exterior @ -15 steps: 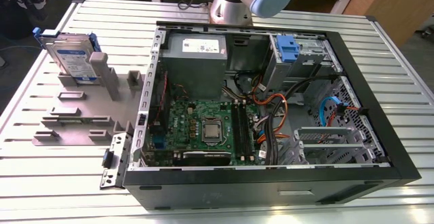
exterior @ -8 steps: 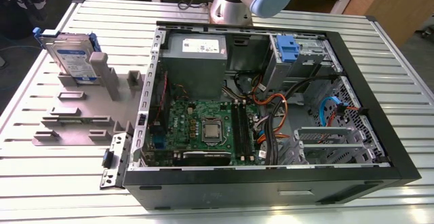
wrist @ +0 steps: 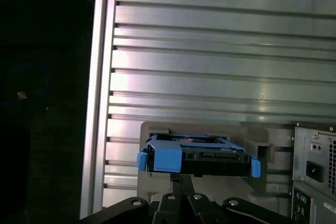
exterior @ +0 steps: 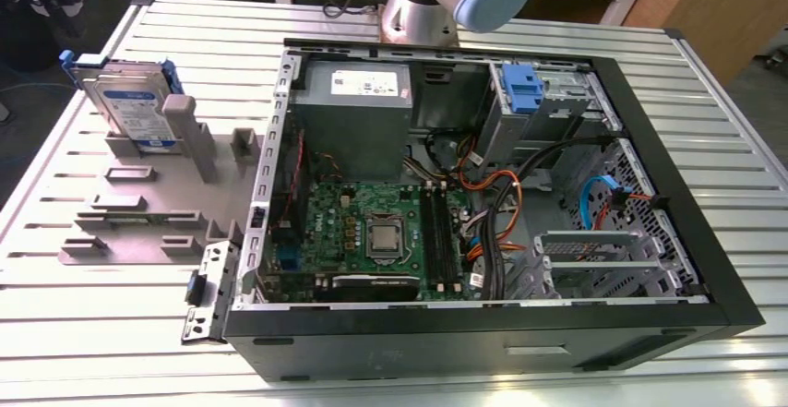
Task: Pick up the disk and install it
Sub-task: 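Pick up the disk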
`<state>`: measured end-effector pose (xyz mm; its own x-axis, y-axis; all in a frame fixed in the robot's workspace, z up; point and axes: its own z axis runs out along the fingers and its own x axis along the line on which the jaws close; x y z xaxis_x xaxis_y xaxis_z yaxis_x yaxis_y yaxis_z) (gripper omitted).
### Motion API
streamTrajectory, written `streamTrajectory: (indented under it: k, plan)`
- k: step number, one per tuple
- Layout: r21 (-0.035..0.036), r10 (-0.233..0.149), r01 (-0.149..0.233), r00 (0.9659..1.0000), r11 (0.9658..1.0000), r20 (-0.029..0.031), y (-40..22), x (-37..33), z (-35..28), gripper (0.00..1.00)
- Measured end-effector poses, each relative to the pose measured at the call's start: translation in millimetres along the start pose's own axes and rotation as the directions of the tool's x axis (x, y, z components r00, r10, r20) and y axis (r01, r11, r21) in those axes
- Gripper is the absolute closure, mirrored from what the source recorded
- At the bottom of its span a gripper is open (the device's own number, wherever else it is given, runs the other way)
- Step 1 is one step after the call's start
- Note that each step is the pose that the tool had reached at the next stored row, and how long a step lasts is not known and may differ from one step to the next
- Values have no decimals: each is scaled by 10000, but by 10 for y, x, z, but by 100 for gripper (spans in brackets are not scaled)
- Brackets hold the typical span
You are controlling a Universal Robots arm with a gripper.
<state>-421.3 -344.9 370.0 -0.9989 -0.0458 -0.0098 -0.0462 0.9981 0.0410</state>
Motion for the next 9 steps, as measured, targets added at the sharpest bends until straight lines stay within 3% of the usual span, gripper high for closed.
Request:
streamTrajectory:
  k: [9]
  plan:
    - [-5,-459,459,9989,9989,-18,0,0,0,89]
